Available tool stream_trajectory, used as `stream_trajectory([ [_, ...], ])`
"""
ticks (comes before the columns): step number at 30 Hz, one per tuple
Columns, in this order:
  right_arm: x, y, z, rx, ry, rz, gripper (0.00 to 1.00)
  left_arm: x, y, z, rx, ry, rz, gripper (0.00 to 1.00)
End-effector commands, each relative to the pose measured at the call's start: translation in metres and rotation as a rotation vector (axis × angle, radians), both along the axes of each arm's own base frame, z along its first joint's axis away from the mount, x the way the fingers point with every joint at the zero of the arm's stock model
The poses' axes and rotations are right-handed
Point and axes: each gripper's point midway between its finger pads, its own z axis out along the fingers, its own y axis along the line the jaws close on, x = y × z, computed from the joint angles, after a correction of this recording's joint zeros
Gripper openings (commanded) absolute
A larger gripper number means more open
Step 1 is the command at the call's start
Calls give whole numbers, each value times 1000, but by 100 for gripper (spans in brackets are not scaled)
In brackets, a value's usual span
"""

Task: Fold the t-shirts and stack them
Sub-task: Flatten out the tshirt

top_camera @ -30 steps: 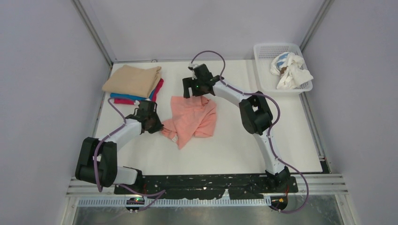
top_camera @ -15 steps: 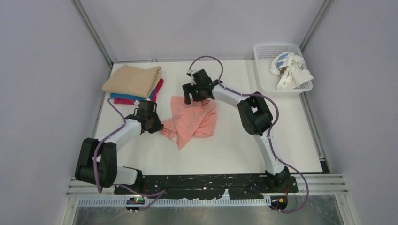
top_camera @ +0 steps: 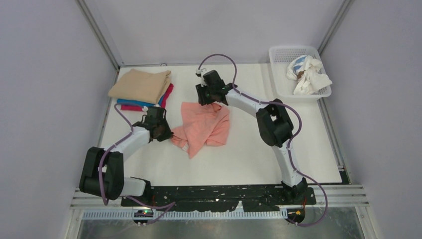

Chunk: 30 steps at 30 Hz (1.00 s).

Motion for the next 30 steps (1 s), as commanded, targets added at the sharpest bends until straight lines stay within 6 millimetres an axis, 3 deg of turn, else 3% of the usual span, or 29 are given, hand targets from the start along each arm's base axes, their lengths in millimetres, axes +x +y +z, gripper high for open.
stream_trajectory([
  [1,6,6,40,44,-76,2,40,6,-1,10,-14,-47,-6,0],
  [8,3,-1,9,-16,-17,-17,39,6,0,11,-8,-52,-9,0],
  [15,6,-18,6,-84,-41,-70,39,6,1,12,-3,-56,-9,0],
  [19,4,-25,8,-105,-53,-77,32,7,1,13,0,-56,-10,0],
  [21,7,-26,12,-98,-78,-82,16,8,2,14,4,-60,-10,0],
  [23,10,-26,26,-84,-113,-87,8,10,2,20,5,-79,-7,0],
  [28,18,-32,79,-65,-226,-113,7,19,5,49,0,-190,11,0],
  [29,18,-34,99,-48,-261,-119,7,21,5,56,-3,-221,16,0],
  [30,18,-41,104,-63,-281,-133,7,23,5,64,-8,-250,17,0],
])
